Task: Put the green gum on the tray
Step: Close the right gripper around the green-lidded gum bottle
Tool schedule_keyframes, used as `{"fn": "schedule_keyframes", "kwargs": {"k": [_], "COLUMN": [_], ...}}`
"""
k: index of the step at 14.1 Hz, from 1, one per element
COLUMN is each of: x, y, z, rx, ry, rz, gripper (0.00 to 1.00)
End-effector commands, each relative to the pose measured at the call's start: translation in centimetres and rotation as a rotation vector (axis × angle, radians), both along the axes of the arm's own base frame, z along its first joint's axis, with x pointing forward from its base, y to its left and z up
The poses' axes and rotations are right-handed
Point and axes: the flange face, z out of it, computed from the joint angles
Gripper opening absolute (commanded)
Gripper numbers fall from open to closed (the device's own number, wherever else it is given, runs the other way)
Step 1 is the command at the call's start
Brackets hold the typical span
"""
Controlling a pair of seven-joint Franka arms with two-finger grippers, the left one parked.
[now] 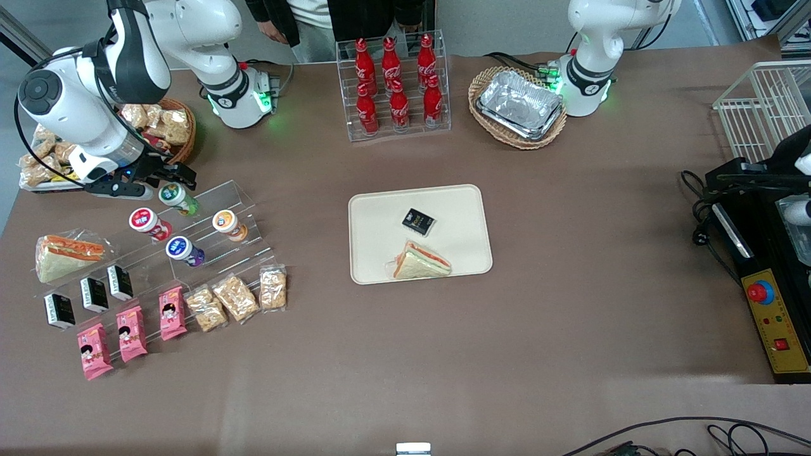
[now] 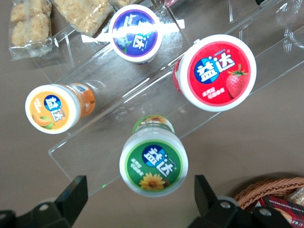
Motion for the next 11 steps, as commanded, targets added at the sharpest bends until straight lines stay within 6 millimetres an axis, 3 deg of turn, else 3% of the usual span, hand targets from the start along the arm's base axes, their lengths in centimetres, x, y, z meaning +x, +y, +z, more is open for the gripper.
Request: {"fn": "schedule_keyframes", "kwargs": {"k": [1,7,11], "x": [0.4,0.9,1.0], "y": [0.0,-0.9,-2.5], "z": [-0.7,-1.8,-2.4], "rx": [-0.01,-0.007,0.003], "ry": [-0.008,0.002,0.007], "rz": [-0.013,-0.036,-0.071], "gripper": [1.0,1.0,0.85]}}
